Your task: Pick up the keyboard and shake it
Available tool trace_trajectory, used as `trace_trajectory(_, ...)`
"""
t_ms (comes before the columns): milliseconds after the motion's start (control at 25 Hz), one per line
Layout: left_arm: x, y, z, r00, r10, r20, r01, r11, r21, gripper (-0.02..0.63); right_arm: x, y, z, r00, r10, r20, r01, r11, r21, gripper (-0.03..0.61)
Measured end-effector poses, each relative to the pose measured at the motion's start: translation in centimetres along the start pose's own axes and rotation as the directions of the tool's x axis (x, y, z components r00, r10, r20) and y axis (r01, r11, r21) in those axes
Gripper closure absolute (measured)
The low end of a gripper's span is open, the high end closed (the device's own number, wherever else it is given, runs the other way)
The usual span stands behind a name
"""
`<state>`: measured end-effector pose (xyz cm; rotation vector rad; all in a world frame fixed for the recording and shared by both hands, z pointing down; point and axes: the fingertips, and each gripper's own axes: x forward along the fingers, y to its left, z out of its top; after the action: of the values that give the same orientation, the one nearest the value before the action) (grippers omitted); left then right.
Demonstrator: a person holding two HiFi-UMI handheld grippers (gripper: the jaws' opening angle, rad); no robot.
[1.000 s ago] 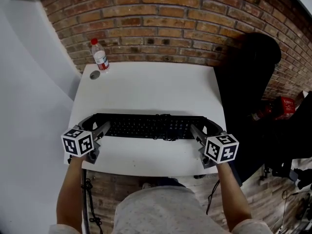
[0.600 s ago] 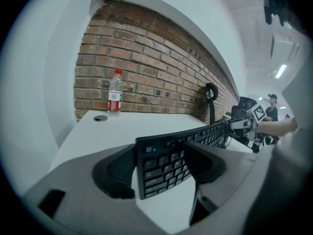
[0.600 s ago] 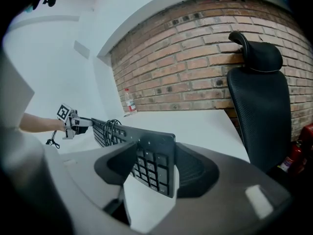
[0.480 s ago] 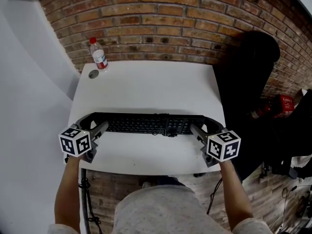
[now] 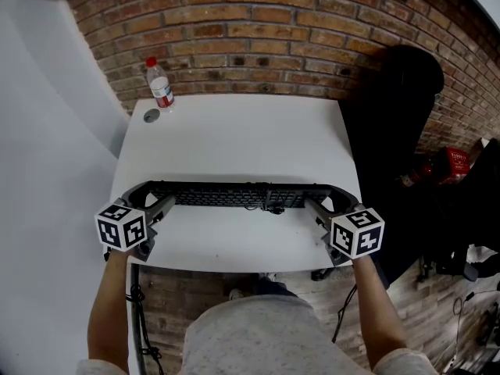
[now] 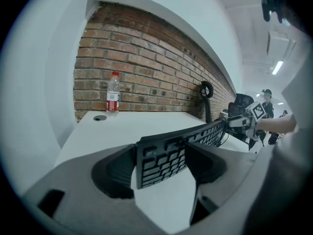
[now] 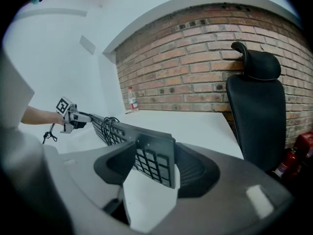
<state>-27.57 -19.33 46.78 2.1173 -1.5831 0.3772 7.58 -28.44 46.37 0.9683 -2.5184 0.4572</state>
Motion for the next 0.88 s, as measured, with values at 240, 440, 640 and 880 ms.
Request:
trace_trajectory(240, -1.3, -0.9, -1.0, 1.000, 0.000, -0.014, 0.000, 1.000, 0.029, 0.299, -1.2, 0.9, -0.6, 1.000, -0.024, -0.002, 0.024, 0.998, -0.064, 0.308)
trace_trajectory(440, -2.3, -1.6, -2.1, 1.000, 0.013, -0.026, -0.011, 0.998, 0.067, 0.298, -2.2, 1.7, -1.3, 0.999, -0.049, -0.008, 0.047, 0.990, -0.130, 0.311)
trace_trajectory(640, -3.3, -2.1, -3.1, 0.998, 0.038, -0.046, -0.033, 0.993, 0.114, 0.301, -3.2, 2.6, -2.3, 0.996, -0.089, -0.014, 0.083, 0.972, -0.219, 0.318)
trace_trajectory(880, -4.3, -2.8, -4.7, 0.995, 0.068, -0.075, -0.056, 0.986, 0.154, 0.302, -4.2, 3.5, -3.8, 0.992, -0.121, -0.040, 0.104, 0.951, -0.293, 0.328)
